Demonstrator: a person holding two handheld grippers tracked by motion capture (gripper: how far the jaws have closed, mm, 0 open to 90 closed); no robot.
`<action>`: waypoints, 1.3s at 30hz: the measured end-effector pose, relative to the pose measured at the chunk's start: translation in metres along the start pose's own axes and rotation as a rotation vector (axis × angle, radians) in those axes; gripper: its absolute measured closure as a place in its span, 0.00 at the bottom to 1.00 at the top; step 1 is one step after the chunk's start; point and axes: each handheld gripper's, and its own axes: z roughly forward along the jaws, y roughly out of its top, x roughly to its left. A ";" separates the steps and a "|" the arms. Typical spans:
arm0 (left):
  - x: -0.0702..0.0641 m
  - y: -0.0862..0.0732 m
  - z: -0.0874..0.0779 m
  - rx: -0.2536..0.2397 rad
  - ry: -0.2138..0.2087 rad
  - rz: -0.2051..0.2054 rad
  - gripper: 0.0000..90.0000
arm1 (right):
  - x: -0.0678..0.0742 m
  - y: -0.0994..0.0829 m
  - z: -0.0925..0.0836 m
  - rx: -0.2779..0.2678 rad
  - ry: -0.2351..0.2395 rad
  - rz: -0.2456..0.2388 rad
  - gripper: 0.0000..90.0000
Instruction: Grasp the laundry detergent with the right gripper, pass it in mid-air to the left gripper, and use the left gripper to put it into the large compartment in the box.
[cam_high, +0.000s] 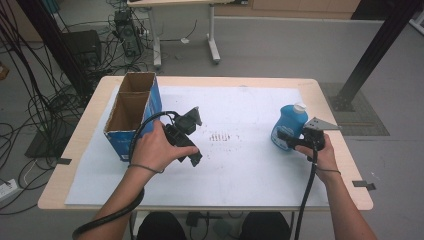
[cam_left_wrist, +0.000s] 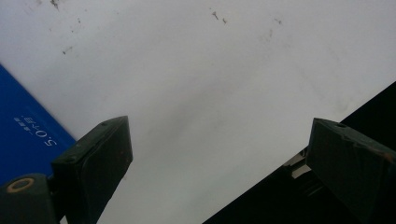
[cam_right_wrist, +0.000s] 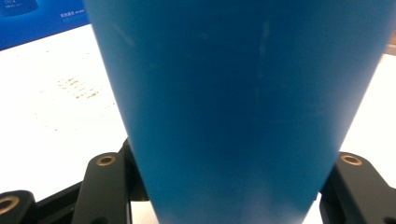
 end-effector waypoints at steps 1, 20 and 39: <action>0.000 0.000 0.000 0.000 0.000 0.001 0.08 | 0.000 0.000 0.000 -0.001 0.001 -0.002 0.46; 0.000 0.000 0.000 -0.001 -0.002 0.000 0.09 | 0.002 -0.002 0.000 -0.007 -0.005 0.000 0.46; 0.000 0.000 0.000 -0.003 -0.007 0.000 0.08 | 0.001 -0.002 0.000 -0.007 -0.002 -0.001 0.46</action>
